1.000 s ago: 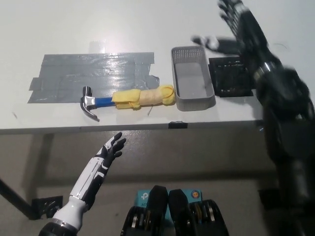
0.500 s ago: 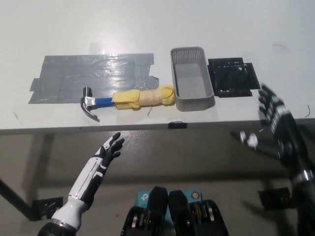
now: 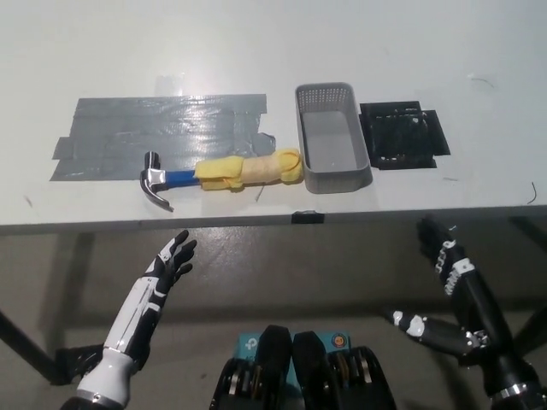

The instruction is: The robot picks the hammer placed on top of the gray container with right hand and places it on the grey area of the desk

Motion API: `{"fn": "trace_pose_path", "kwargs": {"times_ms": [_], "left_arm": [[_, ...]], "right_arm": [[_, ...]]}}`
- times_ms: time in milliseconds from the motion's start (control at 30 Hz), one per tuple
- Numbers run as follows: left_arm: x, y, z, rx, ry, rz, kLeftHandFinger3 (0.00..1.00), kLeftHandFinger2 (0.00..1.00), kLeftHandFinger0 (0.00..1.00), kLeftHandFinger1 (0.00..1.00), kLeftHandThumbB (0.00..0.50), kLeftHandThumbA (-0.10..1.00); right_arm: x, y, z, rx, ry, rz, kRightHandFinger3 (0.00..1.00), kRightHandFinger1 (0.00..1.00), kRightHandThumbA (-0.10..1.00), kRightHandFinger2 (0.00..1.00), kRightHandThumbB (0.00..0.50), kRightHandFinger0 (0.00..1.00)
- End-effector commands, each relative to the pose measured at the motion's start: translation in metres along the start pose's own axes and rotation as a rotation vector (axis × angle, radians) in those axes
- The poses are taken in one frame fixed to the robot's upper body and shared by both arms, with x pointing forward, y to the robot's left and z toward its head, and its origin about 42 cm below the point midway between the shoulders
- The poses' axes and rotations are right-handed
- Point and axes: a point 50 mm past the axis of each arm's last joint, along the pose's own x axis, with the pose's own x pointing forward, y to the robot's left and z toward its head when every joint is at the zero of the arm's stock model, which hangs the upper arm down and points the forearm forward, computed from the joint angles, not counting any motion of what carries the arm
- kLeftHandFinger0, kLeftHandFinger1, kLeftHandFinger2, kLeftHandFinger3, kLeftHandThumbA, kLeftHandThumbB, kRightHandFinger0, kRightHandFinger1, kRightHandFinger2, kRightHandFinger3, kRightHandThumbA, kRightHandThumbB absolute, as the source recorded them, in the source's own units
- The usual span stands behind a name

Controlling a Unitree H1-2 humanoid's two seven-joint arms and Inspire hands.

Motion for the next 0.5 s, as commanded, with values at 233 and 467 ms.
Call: {"fn": "trace_pose_path", "kwargs": {"times_ms": [233,467], "left_arm": [[-0.0029,0.0111,0.0062,0.014,-0.044,0.047,1.00,1.00,1.00,1.00,0.193,1.00],[-0.0048,0.0151,0.0056,0.030,-0.027,0.064,1.00,1.00,1.00,1.00,0.244,1.00]], "right_arm": [[0.0001,0.0030,-0.0006,-0.050,-0.076,0.034,1.00,1.00,0.94,1.00,0.272,1.00],[0.0048,0.0061,0.0022,-0.096,-0.075,0.063,1.00,1.00,0.92,1.00,0.254,1.00]]}}
